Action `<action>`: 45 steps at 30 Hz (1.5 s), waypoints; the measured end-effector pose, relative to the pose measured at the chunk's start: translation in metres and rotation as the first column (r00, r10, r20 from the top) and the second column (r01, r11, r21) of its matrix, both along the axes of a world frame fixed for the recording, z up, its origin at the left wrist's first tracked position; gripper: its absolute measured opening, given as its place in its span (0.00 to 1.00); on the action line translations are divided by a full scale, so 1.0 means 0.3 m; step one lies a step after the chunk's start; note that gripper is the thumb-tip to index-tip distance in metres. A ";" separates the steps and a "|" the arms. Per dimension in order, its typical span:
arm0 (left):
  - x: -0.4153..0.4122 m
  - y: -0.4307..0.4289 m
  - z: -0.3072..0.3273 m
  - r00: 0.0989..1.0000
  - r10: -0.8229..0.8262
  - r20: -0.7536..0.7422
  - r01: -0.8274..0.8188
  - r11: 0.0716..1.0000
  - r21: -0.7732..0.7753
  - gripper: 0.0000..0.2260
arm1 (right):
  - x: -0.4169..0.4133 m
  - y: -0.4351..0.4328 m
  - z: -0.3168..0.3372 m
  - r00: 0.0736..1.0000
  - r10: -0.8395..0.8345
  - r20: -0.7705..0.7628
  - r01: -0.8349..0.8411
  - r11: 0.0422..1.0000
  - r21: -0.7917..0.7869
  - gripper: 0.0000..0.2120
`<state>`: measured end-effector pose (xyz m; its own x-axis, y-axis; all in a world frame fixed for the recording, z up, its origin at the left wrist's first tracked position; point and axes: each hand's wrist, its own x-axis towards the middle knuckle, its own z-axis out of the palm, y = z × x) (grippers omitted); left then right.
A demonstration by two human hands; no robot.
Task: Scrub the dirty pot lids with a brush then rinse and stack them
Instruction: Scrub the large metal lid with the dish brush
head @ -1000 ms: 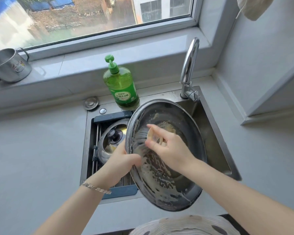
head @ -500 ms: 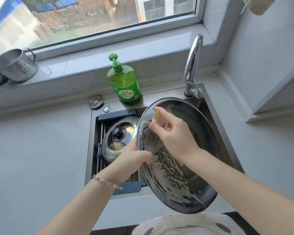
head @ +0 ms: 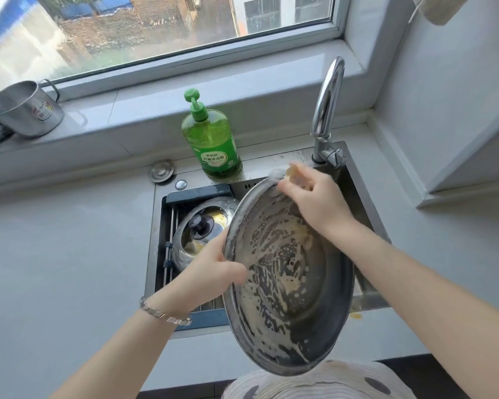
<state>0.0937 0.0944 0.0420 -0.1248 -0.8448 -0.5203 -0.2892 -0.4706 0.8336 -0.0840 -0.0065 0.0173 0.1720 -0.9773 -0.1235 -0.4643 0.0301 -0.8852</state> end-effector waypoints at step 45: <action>0.003 0.029 0.014 0.956 0.206 -0.206 -0.234 0.965 -0.119 0.31 | -0.060 0.118 -0.098 0.986 0.096 -0.138 -0.111 0.988 -0.111 0.25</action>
<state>0.0947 0.1030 0.0461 -0.0128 -0.9252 -0.3792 -0.0211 -0.3789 0.9252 -0.1019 0.0288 -0.0122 0.2627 -0.9642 -0.0370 -0.5724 -0.1249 -0.8104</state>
